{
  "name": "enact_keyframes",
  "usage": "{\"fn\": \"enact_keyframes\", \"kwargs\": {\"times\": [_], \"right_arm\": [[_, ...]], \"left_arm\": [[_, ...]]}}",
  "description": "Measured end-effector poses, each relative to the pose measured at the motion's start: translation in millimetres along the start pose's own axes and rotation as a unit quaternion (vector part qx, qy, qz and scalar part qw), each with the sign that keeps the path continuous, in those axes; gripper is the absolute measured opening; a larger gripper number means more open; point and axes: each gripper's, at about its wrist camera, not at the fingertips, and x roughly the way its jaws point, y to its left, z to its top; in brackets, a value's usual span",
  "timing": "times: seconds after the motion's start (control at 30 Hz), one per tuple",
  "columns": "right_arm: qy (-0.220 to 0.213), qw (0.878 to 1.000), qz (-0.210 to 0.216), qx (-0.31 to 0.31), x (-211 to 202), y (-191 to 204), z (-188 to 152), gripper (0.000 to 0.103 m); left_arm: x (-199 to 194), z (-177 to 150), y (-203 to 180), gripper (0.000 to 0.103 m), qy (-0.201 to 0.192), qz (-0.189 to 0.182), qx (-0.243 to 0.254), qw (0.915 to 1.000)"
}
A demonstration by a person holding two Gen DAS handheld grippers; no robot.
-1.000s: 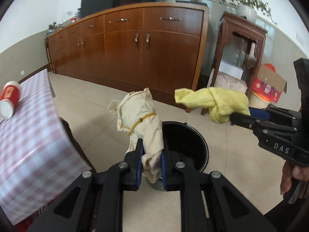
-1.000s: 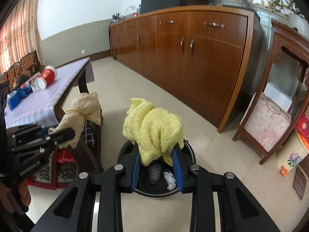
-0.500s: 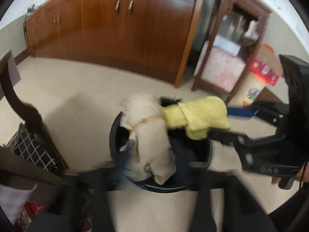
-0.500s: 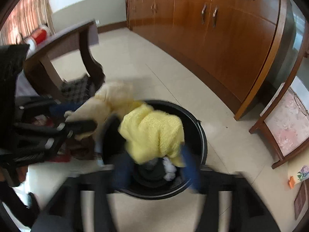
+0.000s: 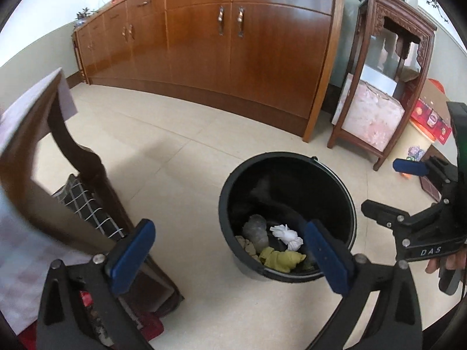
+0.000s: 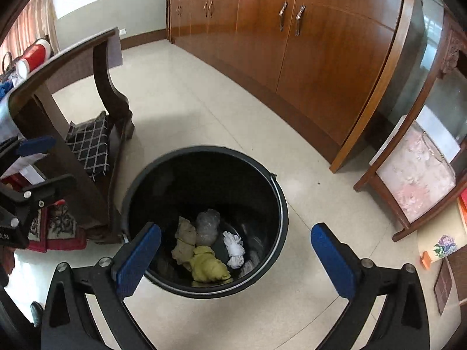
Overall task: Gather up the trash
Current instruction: 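Move both tools back from the bucket to the table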
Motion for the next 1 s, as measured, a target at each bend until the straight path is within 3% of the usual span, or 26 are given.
{"fn": "enact_keyframes", "kwargs": {"times": [0.4, 1.0], "right_arm": [[-0.056, 0.998, 0.015, 0.01, -60.8, 38.6, 11.4, 0.103], [-0.09, 0.995, 0.031, 0.013, -96.2, 77.6, 11.6, 0.103]], "left_arm": [[-45.5, -10.3, 21.2, 0.103, -0.028, 0.027, -0.028, 0.9988], [-91.9, -22.5, 39.8, 0.103, -0.056, 0.064, -0.046, 0.9954]]}}
